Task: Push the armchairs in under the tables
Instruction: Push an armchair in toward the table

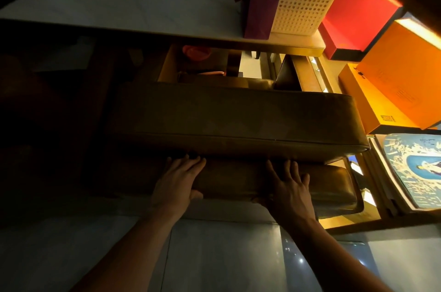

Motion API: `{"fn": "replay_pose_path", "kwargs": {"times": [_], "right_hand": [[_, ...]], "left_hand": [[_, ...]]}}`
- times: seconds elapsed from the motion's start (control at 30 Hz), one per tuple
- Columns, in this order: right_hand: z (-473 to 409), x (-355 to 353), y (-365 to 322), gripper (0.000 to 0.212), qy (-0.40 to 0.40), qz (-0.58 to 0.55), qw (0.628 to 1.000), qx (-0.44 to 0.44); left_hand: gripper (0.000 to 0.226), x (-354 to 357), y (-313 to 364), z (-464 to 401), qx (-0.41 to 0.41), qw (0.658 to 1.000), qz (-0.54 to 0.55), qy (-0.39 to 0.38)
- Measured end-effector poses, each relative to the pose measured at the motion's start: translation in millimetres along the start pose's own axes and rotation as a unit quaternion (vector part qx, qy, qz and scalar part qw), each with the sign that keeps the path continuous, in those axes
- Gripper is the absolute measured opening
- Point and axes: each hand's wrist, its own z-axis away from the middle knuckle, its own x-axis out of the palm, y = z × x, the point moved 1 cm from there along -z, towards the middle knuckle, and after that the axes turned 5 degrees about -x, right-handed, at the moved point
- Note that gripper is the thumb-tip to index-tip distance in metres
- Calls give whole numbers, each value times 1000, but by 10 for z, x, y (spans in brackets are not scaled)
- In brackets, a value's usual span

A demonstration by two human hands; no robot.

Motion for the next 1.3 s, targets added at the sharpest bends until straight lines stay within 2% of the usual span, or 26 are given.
{"fn": "replay_pose_path", "kwargs": {"times": [0.23,0.5,0.7,0.93,1.3], "right_hand": [[34,-44,3,104,0,-11,1000,-8],[-22,-125,0,107,-15,-3,1000,-9],[1,-175,-4,106,-11,-17,1000,-12],[56,-179,137,93,-1,-65,997,-39],[16,-52,142,92,14,-34,998,-41]], "left_hand": [[88,4,67,59,-18,1000,4,6],[89,26,24,-5,-14,1000,7,-7],[91,-26,201,70,-56,998,11,-6],[77,-116,290,178,-94,995,15,-14],[71,-120,332,91,-115,993,-3,5]]}}
